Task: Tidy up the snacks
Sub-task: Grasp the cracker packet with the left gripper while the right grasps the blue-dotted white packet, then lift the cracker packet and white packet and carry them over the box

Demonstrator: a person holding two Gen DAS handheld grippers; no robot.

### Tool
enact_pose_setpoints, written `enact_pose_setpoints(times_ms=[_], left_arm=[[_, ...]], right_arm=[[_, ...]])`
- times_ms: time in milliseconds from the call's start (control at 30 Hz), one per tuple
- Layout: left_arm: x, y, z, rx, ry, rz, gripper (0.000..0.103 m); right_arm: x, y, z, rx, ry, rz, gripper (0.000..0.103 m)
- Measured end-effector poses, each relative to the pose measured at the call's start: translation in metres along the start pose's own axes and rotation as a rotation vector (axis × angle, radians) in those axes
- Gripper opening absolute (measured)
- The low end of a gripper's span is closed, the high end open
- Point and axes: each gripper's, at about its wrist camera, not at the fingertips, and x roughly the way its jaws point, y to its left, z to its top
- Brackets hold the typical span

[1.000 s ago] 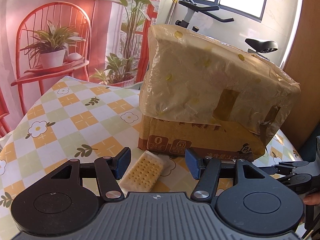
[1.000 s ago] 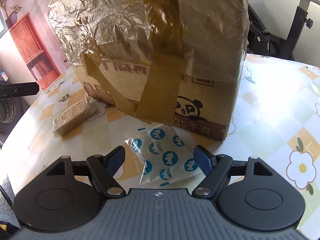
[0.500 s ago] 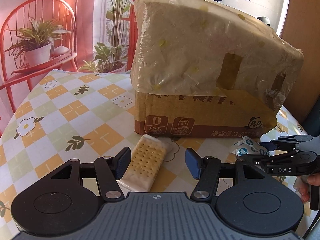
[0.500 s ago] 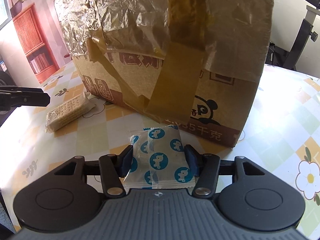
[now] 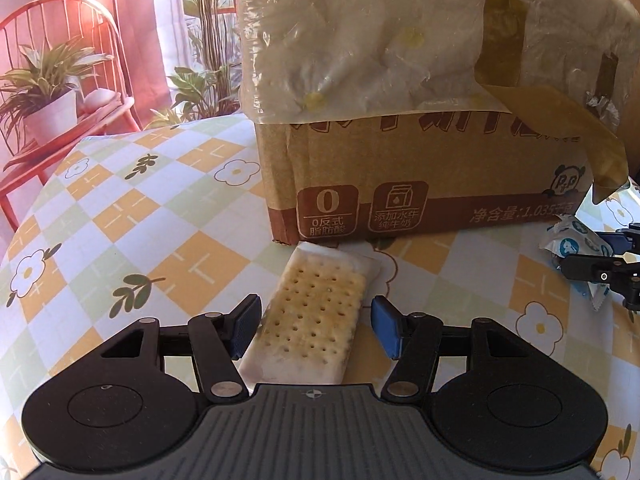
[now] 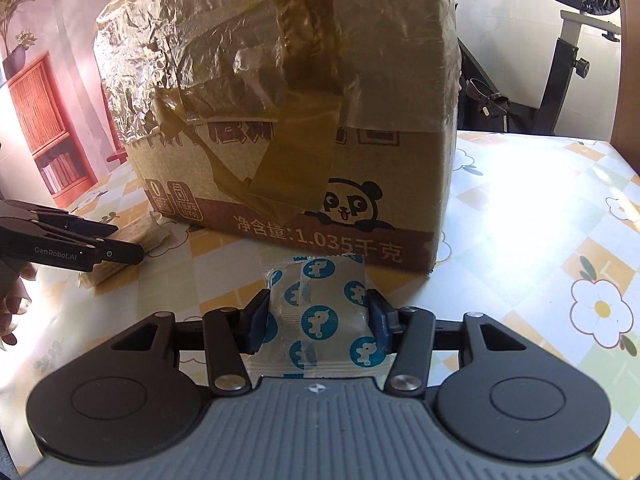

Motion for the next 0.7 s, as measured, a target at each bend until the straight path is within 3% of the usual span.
enact_pose_setpoints(times_ms=[167, 200, 300, 700], left_arm=[[0.003, 0.002, 0.003, -0.025, -0.005, 0.007, 0.062], [0.002, 0.002, 0.002, -0.026, -0.009, 0.009, 0.056], [0.000, -0.005, 0.000, -0.029, -0.014, 0.014, 0.051], [-0.038, -0.027, -0.002, -0.045, -0.084, -0.023, 0.050]], right_arm=[[-0.001, -0.001, -0.001, -0.003, -0.005, 0.001, 0.052], [-0.002, -0.001, -0.001, -0.003, -0.005, 0.001, 0.052], [-0.003, -0.002, -0.002, 0.000, -0.006, 0.002, 0.052], [-0.003, 0.003, 0.001, -0.026, 0.014, -0.016, 0.051]])
